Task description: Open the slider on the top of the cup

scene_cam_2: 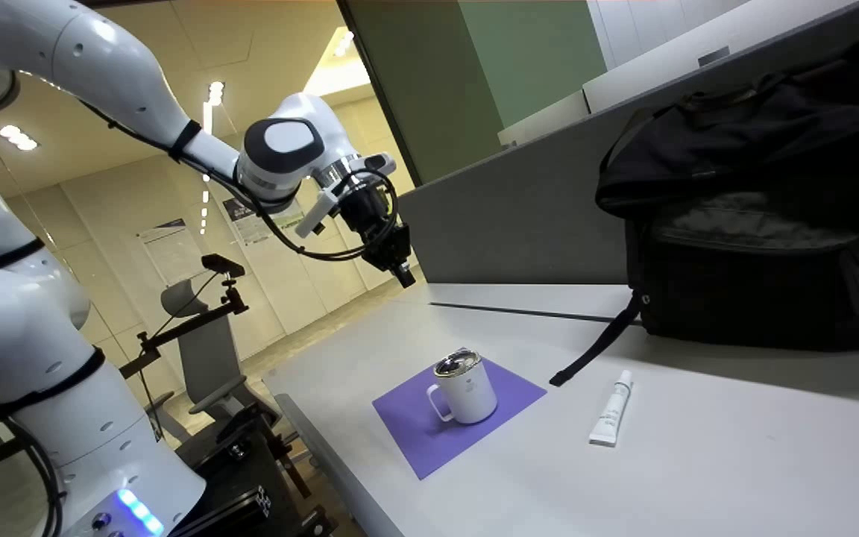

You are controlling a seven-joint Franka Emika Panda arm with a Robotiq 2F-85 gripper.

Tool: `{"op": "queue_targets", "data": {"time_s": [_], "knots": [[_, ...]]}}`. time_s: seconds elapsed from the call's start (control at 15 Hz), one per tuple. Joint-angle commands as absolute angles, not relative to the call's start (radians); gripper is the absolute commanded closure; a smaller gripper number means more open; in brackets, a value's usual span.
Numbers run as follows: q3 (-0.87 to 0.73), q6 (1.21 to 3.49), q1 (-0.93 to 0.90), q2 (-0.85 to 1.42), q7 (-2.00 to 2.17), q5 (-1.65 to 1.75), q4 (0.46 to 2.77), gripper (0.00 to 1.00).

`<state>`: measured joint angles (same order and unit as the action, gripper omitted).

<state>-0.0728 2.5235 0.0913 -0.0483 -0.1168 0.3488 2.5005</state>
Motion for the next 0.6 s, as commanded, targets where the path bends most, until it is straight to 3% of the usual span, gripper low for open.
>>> {"op": "queue_targets", "data": {"time_s": [0.0, 0.53], "knots": [[-0.076, 2.607, 0.086, 0.028, -0.144, 0.296, 2.485, 1.00], [-0.079, 2.711, 0.086, 0.208, -0.162, 0.263, 2.449, 1.00]]}}
